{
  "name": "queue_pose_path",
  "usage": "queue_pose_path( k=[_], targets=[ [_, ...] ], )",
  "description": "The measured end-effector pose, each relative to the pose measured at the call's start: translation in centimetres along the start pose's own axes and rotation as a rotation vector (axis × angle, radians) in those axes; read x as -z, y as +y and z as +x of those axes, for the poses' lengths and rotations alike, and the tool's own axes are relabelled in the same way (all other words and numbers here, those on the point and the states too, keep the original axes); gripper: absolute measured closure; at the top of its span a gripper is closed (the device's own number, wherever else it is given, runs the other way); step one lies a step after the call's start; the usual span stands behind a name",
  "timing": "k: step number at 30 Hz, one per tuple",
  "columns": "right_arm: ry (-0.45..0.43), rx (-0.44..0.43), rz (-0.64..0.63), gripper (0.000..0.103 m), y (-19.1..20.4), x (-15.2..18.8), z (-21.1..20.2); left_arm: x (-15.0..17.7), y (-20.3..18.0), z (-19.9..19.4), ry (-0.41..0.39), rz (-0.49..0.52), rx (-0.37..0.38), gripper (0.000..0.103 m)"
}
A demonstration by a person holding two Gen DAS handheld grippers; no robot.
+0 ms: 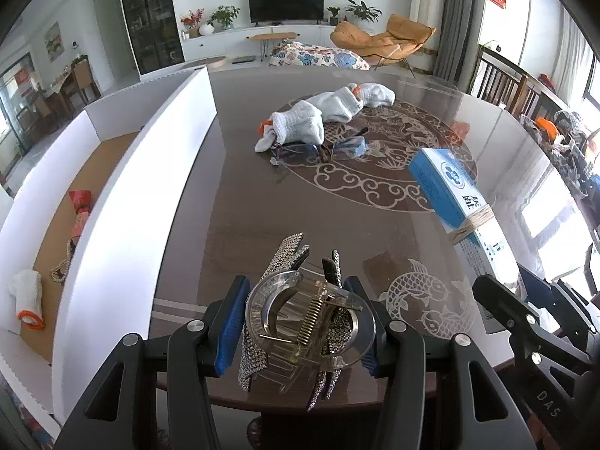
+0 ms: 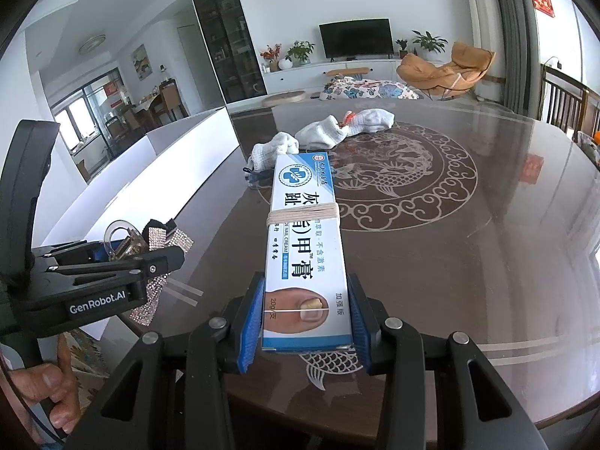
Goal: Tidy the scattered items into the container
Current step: 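Lift the ointment box and hair clip and turn both tools toward the white box, then carry the hair clip and ointment box over the white box with both tools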
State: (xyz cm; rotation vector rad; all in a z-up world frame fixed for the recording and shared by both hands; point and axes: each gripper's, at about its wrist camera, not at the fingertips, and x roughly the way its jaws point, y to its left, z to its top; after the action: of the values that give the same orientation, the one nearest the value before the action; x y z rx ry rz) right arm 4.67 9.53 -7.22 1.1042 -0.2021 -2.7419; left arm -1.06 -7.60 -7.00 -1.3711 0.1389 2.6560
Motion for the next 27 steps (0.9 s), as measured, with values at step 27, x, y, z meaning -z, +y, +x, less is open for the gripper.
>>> queue_pose_path(
  k=[27],
  targets=[
    [-0.036, -0.127, -0.114, 0.061, 6.5, -5.0, -1.0, -2.5, 6.9, -8.0, -0.087, -0.147, 0.056, 0.052]
  ],
)
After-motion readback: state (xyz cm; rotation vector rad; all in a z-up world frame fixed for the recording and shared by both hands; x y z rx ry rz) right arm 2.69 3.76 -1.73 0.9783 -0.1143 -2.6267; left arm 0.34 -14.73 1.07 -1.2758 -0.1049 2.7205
